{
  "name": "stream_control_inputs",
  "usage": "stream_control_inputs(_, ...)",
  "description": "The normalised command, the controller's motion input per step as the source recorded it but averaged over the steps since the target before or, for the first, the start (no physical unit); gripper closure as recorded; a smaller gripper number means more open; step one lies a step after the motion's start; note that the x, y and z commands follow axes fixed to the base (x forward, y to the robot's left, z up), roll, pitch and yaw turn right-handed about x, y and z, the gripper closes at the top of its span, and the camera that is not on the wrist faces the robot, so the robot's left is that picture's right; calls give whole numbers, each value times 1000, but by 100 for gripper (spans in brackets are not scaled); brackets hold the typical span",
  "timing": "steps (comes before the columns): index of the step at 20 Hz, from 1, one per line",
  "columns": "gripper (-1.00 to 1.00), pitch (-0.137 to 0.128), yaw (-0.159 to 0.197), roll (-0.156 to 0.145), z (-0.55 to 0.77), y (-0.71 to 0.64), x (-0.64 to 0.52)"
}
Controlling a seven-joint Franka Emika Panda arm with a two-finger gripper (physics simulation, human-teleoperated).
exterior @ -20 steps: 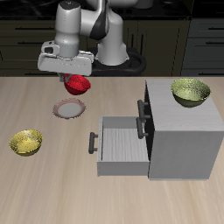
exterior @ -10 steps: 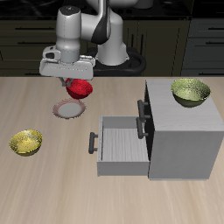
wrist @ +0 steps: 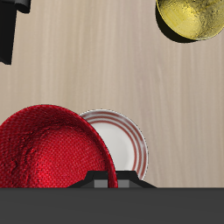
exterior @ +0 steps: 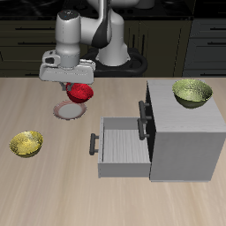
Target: Place the red bowl on the plate
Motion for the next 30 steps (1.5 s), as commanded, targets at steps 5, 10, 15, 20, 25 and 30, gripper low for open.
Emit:
stream_control_inputs(5, 100, 5, -4, -23, -37, -135, 47)
stream_control_inputs(10, 100, 19, -3, -28, -57, -170, 93)
stream_control_inputs(15, 100, 3, -7, -8, -8, -34, 37)
stream_control_inputs(20, 100, 3, -7, -7, -5, -21, 22)
stream_control_inputs(25, 100, 1, 8, 24, -5, 88, 63)
stream_control_inputs(30, 100, 5, -2, 8, -23, 34, 85)
